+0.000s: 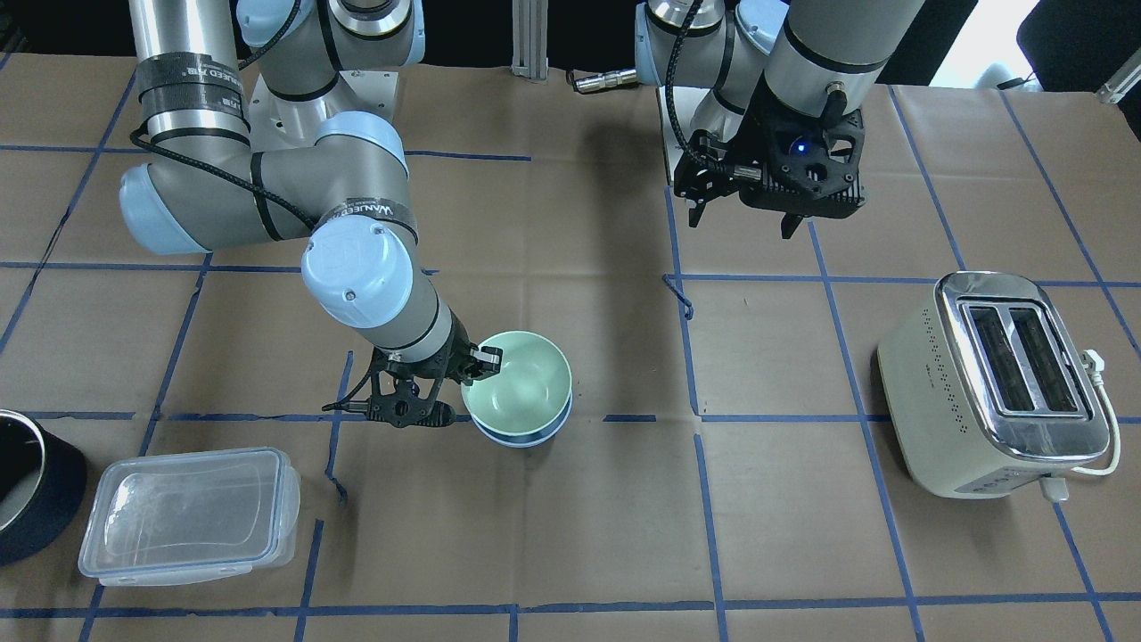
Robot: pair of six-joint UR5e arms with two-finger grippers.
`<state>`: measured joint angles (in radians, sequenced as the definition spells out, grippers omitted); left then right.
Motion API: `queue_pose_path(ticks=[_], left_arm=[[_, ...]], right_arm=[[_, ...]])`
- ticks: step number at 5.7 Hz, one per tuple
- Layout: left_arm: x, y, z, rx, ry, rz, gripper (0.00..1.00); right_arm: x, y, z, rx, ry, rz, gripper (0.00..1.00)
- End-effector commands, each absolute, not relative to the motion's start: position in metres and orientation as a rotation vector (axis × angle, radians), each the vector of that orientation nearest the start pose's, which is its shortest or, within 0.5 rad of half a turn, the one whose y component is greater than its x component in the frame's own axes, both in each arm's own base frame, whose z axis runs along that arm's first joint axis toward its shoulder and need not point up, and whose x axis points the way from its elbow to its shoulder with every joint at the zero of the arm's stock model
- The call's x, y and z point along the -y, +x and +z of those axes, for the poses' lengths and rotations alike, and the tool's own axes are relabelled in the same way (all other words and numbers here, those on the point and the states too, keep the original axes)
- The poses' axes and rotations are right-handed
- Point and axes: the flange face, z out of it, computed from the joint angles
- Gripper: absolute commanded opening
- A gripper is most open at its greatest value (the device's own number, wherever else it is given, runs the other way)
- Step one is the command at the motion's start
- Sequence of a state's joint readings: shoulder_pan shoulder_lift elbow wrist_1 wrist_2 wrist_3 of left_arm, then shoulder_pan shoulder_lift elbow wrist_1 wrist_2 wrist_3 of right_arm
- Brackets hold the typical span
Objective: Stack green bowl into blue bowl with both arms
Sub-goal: 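Lower the held green bowl into the blue bowl with the right gripper, then open the right gripper to release the green bowl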
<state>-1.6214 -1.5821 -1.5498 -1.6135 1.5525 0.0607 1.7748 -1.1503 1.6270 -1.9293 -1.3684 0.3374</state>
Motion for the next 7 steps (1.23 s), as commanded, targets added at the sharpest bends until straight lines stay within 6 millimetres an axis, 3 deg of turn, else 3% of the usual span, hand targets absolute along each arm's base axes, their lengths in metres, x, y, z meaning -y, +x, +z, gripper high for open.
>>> queue_pose_path(ticks=[1,2,4,6,7], left_arm=[[0.486,-0.160,0.489,-3.154,0.164,0.053,0.98],[0.485,-0.160,0.489,-3.154,0.164,0.056,0.98],[0.485,-0.160,0.489,-3.152,0.164,0.056,0.98],[0.485,-0.160,0.489,-3.152,0.164,0.056,0.98],[0.485,-0.160,0.489,-3.152,0.164,0.056,0.98]], right_arm=[[0.567,0.274,0.252,-2.962,0.218,0.270,0.17],[0.568,0.274,0.251,-2.962,0.200,0.268,0.99],[0.577,0.270,0.282,-2.961,0.221,0.213,1.00],[0.562,0.255,0.377,-3.022,0.215,0.205,1.00],[0.535,0.238,0.417,-3.089,0.184,0.200,1.00]])
